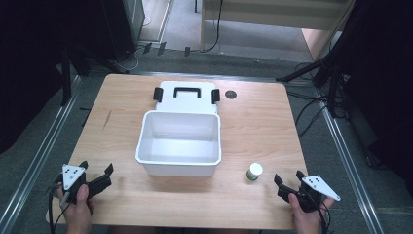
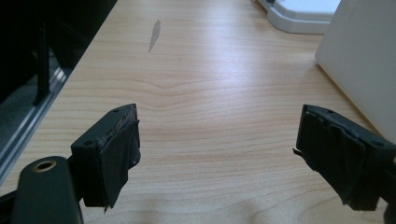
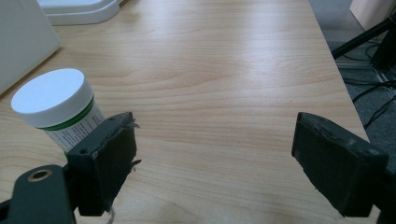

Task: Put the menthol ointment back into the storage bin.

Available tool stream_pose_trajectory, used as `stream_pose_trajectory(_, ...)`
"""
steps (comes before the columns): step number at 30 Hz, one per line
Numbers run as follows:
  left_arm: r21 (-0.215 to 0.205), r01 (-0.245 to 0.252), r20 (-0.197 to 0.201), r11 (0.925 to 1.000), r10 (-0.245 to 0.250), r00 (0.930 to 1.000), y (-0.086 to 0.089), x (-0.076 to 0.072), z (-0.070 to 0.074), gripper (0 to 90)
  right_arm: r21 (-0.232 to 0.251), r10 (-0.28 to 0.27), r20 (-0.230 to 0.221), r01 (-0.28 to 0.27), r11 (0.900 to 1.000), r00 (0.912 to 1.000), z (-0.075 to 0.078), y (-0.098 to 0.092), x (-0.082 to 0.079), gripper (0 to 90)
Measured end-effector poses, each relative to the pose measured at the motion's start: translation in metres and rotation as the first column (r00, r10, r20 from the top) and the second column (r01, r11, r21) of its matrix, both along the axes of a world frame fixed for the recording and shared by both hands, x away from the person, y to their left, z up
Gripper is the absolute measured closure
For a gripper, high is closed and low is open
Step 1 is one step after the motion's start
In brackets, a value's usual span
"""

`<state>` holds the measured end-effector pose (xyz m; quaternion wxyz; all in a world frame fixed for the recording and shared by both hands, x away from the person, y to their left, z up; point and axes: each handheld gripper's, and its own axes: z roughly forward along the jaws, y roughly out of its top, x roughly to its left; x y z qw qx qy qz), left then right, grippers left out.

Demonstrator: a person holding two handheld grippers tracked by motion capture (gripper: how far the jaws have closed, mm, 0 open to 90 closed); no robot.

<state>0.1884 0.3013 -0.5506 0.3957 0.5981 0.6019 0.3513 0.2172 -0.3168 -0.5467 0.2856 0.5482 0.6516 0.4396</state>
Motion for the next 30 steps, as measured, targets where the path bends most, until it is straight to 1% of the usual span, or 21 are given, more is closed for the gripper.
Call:
stream_pose_trajectory(2, 0.017, 0.002, -0.005, 0.9999, -0.002, 1.0000, -0.002, 0.001, -0.001, 14.2, -0.001, -0.004, -0.008, 0.004, 1.000, 1.0000, 0.000, 0.000, 0.000, 14.1)
stream_pose_trajectory(3, 0.017, 0.004, -0.004, 0.9999, -0.004, 1.0000, -0.002, 0.001, -0.001, 14.2, -0.007, -0.004, -0.010, 0.004, 1.000, 0.9999, 0.000, 0.000, 0.001, 14.1)
stream_pose_trajectory(4, 0.016, 0.006, -0.001, 0.9999, -0.006, 1.0000, -0.002, 0.001, -0.001, 14.3, -0.006, -0.003, -0.027, 0.003, 1.000, 0.9996, 0.000, 0.001, 0.001, 14.1)
stream_pose_trajectory(7, -0.002, 0.015, 0.002, 0.9999, -0.015, 0.9999, -0.001, 0.001, -0.001, 14.3, -0.033, 0.004, -0.059, -0.006, 0.999, 0.9983, -0.001, 0.002, 0.003, 14.2)
stream_pose_trajectory(9, -0.005, 0.017, 0.002, 0.9998, -0.017, 0.9998, 0.000, 0.000, -0.001, 14.2, -0.046, 0.005, -0.086, -0.009, 0.999, 0.9963, -0.001, 0.005, 0.003, 15.9)
stream_pose_trajectory(10, -0.004, 0.017, 0.002, 0.9999, -0.017, 0.9999, 0.000, 0.000, -0.001, 14.2, -0.054, 0.015, -0.100, -0.020, 0.998, 0.9948, -0.001, 0.007, 0.003, 16.3)
stream_pose_trajectory(11, -0.004, 0.017, 0.002, 0.9999, -0.017, 0.9999, 0.000, 0.000, -0.001, 14.2, -0.054, 0.015, -0.100, -0.020, 0.998, 0.9948, -0.001, 0.007, 0.003, 16.3)
stream_pose_trajectory(12, -0.003, 0.018, 0.005, 0.9998, -0.018, 0.9998, 0.000, 0.000, -0.001, 14.2, -0.071, 0.045, -0.127, -0.055, 0.996, 0.9908, 0.002, 0.011, 0.002, 16.3)
stream_pose_trajectory(13, -0.003, 0.018, 0.005, 0.9998, -0.018, 0.9998, 0.000, 0.000, -0.001, 14.2, -0.071, 0.045, -0.127, -0.055, 0.996, 0.9908, 0.002, 0.011, 0.002, 16.3)
stream_pose_trajectory(14, -0.008, 0.020, 0.002, 0.9998, -0.020, 0.9998, 0.000, 0.000, -0.001, 14.2, -0.092, 0.066, -0.148, -0.080, 0.993, 0.9868, 0.007, 0.014, 0.003, 16.3)
stream_pose_trajectory(15, -0.008, 0.020, 0.002, 0.9998, -0.020, 0.9998, 0.000, 0.000, -0.001, 14.2, -0.092, 0.066, -0.148, -0.080, 0.993, 0.9868, 0.007, 0.014, 0.003, 16.3)
stream_pose_trajectory(16, -0.015, 0.018, 0.002, 0.9997, -0.018, 0.9998, 0.001, 0.001, -0.001, 14.2, -0.108, 0.088, -0.180, -0.109, 0.988, 0.9797, 0.012, 0.017, 0.004, 16.0)
stream_pose_trajectory(17, -0.019, 0.012, 0.001, 0.9998, -0.012, 0.9999, 0.002, 0.001, -0.001, 14.0, -0.116, 0.094, -0.191, -0.118, 0.986, 0.9771, 0.015, 0.018, 0.005, 16.0)
stream_pose_trajectory(19, -0.022, 0.011, 0.002, 0.9997, -0.011, 0.9999, 0.003, 0.001, -0.001, 13.9, -0.142, 0.106, -0.229, -0.142, 0.980, 0.9675, 0.020, 0.021, 0.008, 16.0)
stream_pose_trajectory(20, -0.021, 0.011, 0.002, 0.9997, -0.011, 0.9999, 0.003, 0.001, -0.001, 13.8, -0.153, 0.114, -0.253, -0.156, 0.976, 0.9606, 0.023, 0.023, 0.009, 16.0)
stream_pose_trajectory(22, -0.017, 0.009, 0.004, 0.9998, -0.009, 1.0000, 0.002, 0.001, -0.001, 12.9, -0.189, 0.125, -0.291, -0.185, 0.964, 0.9484, 0.029, 0.026, 0.012, 16.0)
stream_pose_trajectory(24, -0.018, 0.011, 0.002, 0.9998, -0.011, 0.9999, 0.002, 0.001, -0.001, 12.9, -0.215, 0.140, -0.340, -0.222, 0.951, 0.9300, 0.036, 0.030, 0.015, 15.5)
stream_pose_trajectory(25, -0.017, 0.013, 0.002, 0.9998, -0.013, 0.9999, 0.003, 0.001, -0.001, 12.8, -0.220, 0.148, -0.355, -0.236, 0.947, 0.9231, 0.038, 0.031, 0.016, 15.5)
stream_pose_trajectory(27, -0.021, 0.015, 0.000, 0.9997, -0.015, 0.9999, 0.003, 0.002, -0.001, 12.9, -0.230, 0.165, -0.416, -0.279, 0.932, 0.8943, 0.042, 0.034, 0.020, 15.5)
stream_pose_trajectory(29, -0.023, 0.016, -0.001, 0.9996, -0.017, 0.9999, 0.003, 0.002, -0.001, 12.9, -0.242, 0.171, -0.467, -0.311, 0.919, 0.8675, 0.044, 0.037, 0.023, 16.0)
stream_pose_trajectory(30, -0.026, 0.019, -0.003, 0.9995, -0.019, 0.9998, 0.003, 0.002, -0.001, 12.9, -0.247, 0.177, -0.490, -0.330, 0.911, 0.8535, 0.045, 0.038, 0.025, 16.0)
